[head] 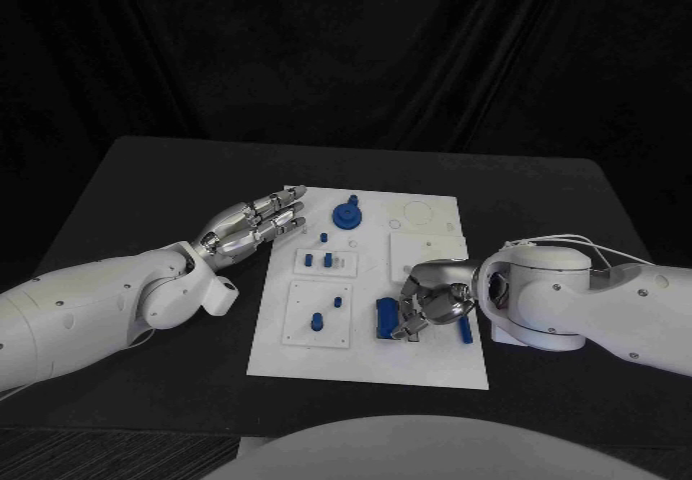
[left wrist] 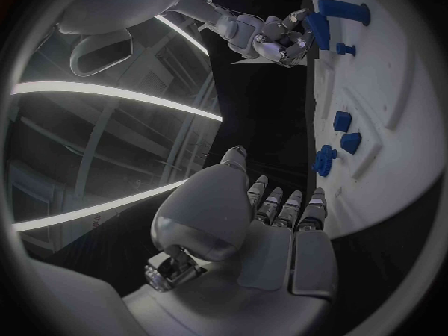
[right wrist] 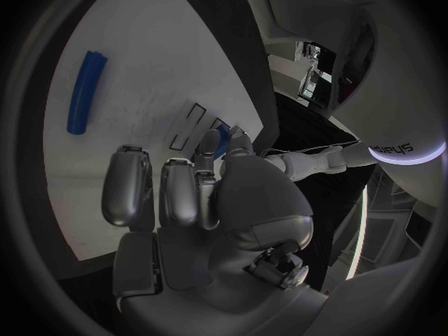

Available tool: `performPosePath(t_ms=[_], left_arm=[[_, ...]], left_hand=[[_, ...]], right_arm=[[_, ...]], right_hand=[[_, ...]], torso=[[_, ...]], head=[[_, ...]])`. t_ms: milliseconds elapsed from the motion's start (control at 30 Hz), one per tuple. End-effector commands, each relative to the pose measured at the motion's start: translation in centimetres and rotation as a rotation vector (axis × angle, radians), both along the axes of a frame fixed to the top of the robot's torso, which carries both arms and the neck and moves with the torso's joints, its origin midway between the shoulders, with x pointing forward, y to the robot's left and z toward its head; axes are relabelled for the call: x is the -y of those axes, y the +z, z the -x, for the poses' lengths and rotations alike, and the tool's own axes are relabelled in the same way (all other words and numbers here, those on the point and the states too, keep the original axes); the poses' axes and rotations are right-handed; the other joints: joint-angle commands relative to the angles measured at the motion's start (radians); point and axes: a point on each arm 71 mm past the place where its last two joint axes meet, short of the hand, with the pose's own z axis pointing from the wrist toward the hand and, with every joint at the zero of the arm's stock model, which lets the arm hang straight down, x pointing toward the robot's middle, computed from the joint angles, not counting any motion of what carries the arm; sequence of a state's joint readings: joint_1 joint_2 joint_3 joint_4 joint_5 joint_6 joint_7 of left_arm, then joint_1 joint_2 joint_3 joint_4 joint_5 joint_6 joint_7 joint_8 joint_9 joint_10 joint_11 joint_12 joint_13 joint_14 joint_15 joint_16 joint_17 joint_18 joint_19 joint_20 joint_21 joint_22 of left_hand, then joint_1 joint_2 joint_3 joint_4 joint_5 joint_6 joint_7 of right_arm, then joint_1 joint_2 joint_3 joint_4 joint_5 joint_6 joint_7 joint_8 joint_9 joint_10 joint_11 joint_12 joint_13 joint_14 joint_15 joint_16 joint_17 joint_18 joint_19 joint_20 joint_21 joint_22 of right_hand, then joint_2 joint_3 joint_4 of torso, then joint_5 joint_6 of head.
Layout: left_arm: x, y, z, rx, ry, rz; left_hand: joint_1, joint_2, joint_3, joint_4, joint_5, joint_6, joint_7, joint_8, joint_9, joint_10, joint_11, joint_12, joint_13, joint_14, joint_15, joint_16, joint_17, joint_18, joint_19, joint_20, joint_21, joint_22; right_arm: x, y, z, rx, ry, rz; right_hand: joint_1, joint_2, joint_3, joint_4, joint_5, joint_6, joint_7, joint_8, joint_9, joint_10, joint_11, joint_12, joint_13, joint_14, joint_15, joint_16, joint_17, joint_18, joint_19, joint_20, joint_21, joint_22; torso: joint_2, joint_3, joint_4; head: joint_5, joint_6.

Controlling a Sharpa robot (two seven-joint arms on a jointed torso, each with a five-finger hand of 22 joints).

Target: Assemble the parts on the task board

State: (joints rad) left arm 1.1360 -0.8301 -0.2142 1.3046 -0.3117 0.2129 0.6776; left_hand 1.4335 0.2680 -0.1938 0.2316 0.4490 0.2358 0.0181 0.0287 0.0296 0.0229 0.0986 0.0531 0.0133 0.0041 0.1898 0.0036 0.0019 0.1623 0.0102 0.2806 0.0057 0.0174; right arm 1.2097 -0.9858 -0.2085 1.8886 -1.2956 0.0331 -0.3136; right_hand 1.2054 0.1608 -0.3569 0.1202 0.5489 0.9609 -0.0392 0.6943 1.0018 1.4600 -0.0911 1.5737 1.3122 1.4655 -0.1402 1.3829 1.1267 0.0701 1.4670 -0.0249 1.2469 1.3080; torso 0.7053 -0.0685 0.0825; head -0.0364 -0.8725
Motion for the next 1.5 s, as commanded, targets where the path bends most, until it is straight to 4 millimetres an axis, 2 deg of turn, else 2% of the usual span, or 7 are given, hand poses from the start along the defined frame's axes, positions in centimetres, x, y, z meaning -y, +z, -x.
performPosePath(t_ms=[33,233,433,667,900,1300,1500], left_arm=[[0.1,0.8,0.2,0.073,-0.012,0.095],[0.0,0.8,0.2,0.072,-0.012,0.095],[0.0,0.7,0.2,0.069,-0.013,0.094],[0.0,0.6,0.3,0.065,-0.015,0.094],[0.0,0.6,0.3,0.064,-0.015,0.094],[-0.2,0.7,0.3,0.073,-0.007,0.097],[-0.5,0.7,0.4,0.075,0.001,0.094]], left_hand=[[0.006,0.004,0.001,-0.004,0.006,-0.004,0.005,0.001,0.001,0.0,0.008,0.006,0.002,0.002,0.003,0.0,0.001,0.005,-0.001,0.005,0.002,0.001],[0.006,0.004,0.003,-0.007,0.007,-0.004,0.004,0.001,0.001,0.001,0.012,0.007,0.002,0.004,0.005,0.001,0.002,0.004,-0.001,0.005,0.003,0.002],[0.006,0.005,0.005,-0.009,0.007,-0.003,0.004,0.001,0.001,0.002,0.016,0.008,0.002,0.006,0.006,0.002,0.002,0.004,0.0,0.006,0.003,0.002],[0.005,0.006,0.008,-0.012,0.008,0.004,0.013,0.002,0.002,0.003,0.016,0.009,0.003,0.007,0.007,0.003,0.003,0.002,0.0,0.006,0.003,0.003],[0.005,0.006,0.009,-0.014,0.008,0.006,0.017,0.003,0.002,0.004,0.016,0.011,0.003,0.009,0.007,0.004,0.004,0.002,0.0,0.006,0.003,0.003],[0.005,0.006,0.014,-0.02,0.011,0.013,0.02,0.004,0.003,0.007,0.017,0.016,0.004,0.012,0.006,0.005,0.005,0.003,0.007,0.005,0.009,0.013],[0.005,0.005,0.015,-0.022,0.012,0.015,0.021,0.004,0.003,0.009,0.017,0.018,0.005,0.013,0.006,0.006,0.005,0.003,0.009,0.005,0.01,0.015]], right_arm=[[0.2,-0.3,-0.1,0.001,-0.008,0.031],[0.1,-0.5,0.0,-0.017,-0.004,0.04],[0.1,-0.9,0.2,-0.039,0.002,0.06],[0.1,-1.3,0.3,-0.057,0.003,0.078],[0.2,-1.5,0.4,-0.061,-0.001,0.081],[1.7,-0.8,0.8,-0.038,-0.054,0.024],[3.7,1.7,0.0,0.0,-0.145,-0.013]], right_hand=[[0.031,0.013,0.007,0.004,0.063,-0.005,0.0,-0.01,0.002,0.111,-0.011,-0.003,0.259,0.037,-0.01,-0.004,-0.002,-0.001,0.001,-0.009,-0.006,0.171],[0.074,-0.021,0.062,0.029,0.312,-0.01,-0.001,-0.041,0.008,0.111,-0.013,-0.003,0.259,0.036,-0.012,-0.008,-0.008,0.0,0.0,-0.011,-0.01,0.17],[0.11,-0.063,0.14,0.037,0.358,-0.014,0.001,-0.054,0.015,0.111,-0.012,-0.003,0.259,0.034,-0.012,-0.012,-0.014,0.001,-0.002,-0.012,-0.017,0.168],[0.102,-0.103,0.216,0.081,-0.193,0.02,0.003,-0.057,0.037,0.111,-0.009,-0.003,0.259,0.034,-0.009,-0.017,-0.018,0.0,-0.003,-0.006,-0.022,0.167],[0.03,-0.128,0.199,0.108,-0.491,0.035,0.013,-0.046,0.063,0.111,-0.001,-0.003,0.259,0.035,-0.002,-0.017,-0.018,0.001,-0.001,-0.002,-0.022,0.168],[-0.043,-0.173,0.162,0.153,-0.5,0.029,0.014,-0.071,0.053,0.111,0.0,-0.003,0.259,0.034,-0.002,-0.018,-0.019,0.001,-0.002,-0.003,-0.024,0.167],[-0.087,-0.101,0.125,0.16,-0.418,0.063,0.061,-0.362,-0.252,0.111,0.039,-0.003,0.259,0.035,0.028,-0.022,-0.027,0.003,-0.003,0.025,-0.036,0.165]], torso=[[0.0,-0.0006,0.0006],[0.0,-0.0002,0.0004],[0.0,-0.0002,-0.0002],[0.0,0.0,-0.0004],[0.0,-0.0002,0.0001],[-0.001,-0.0001,-0.0004],[-0.001,-0.0001,-0.0001]], head=[[0.001,0.0],[0.005,0.0],[0.005,0.0],[0.004,0.0],[0.005,0.0],[0.011,0.0],[0.012,0.0]])
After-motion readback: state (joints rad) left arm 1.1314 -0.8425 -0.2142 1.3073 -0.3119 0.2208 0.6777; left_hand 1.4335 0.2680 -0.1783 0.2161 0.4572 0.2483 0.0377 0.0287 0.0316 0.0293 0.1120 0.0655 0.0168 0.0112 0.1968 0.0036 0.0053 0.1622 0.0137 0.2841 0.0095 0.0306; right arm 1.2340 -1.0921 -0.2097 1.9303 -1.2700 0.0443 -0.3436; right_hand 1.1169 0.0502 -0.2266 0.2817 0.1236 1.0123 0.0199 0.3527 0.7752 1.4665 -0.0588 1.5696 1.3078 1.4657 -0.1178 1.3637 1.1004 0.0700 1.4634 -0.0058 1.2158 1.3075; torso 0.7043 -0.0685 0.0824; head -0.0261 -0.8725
